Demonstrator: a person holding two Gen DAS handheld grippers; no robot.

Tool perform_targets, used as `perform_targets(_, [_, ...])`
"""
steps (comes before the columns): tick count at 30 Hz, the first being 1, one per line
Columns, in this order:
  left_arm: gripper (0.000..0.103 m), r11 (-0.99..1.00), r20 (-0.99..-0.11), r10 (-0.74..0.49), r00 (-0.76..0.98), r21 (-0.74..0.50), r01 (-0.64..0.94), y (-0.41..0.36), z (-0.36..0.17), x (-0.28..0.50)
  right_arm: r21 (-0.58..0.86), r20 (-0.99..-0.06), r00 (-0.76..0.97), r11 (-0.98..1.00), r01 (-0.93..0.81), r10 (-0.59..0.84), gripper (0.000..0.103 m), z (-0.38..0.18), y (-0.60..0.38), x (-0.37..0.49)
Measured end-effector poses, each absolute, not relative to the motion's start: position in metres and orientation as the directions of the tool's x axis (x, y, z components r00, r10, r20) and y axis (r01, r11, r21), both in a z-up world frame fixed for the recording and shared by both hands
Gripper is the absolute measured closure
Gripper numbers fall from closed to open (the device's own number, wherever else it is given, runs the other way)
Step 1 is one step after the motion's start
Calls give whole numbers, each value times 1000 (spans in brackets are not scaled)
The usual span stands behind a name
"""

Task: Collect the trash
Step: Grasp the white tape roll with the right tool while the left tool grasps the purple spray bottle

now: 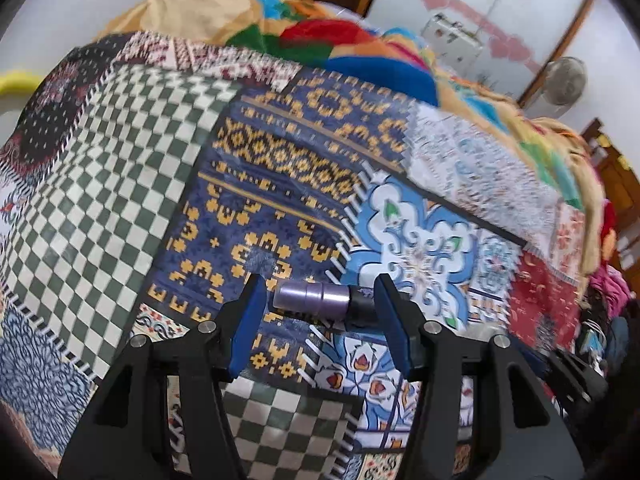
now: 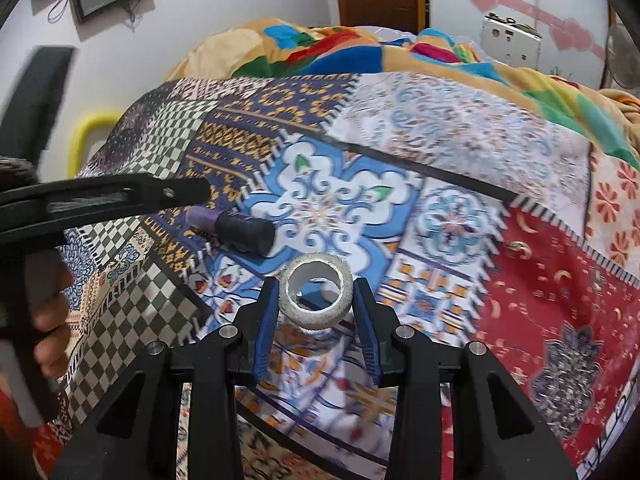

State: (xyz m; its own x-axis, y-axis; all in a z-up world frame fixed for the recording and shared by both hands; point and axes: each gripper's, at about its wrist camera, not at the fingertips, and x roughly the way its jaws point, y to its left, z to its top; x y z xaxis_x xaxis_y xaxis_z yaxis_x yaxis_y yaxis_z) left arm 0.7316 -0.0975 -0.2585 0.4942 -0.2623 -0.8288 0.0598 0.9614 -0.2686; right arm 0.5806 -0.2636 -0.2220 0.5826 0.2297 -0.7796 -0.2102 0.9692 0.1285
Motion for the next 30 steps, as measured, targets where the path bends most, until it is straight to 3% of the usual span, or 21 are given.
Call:
perform_targets(4, [48, 947, -842, -240, 483, -313, -74, -105, -270, 736, 129, -779, 589, 974, -184, 214, 69, -221, -277, 576])
perform_targets(10, [48, 958, -860, -139, 491, -242, -153, -128, -283, 729, 120, -789, 583, 980, -160, 192, 69, -223, -286, 572])
perform_targets(13, [52, 978, -864, -100, 493, -177, -111, -147, -285, 720, 109, -788, 587, 980, -165, 186, 69, -221, -287, 569])
perform_targets(15, [71, 985, -863, -88, 497, -149, -85, -155, -286, 711, 107, -786, 589, 980, -165, 185, 69, -219, -289, 566])
perform_targets(18, [78, 986, -865, -102, 492, -154, -66, -156, -286, 697, 109, -786, 589, 980, -166, 187, 69, -215, -291, 562])
perform_targets(24, [78, 990, -858, -125, 497, -141, 5, -146, -269, 659, 107, -775, 601, 978, -180, 196, 69, -196, -291, 548])
perform_targets(30, [78, 985, -822, -163, 545, -169, 41, -131, -218, 620, 98, -752, 625, 973, -211, 211, 69, -163, -284, 522])
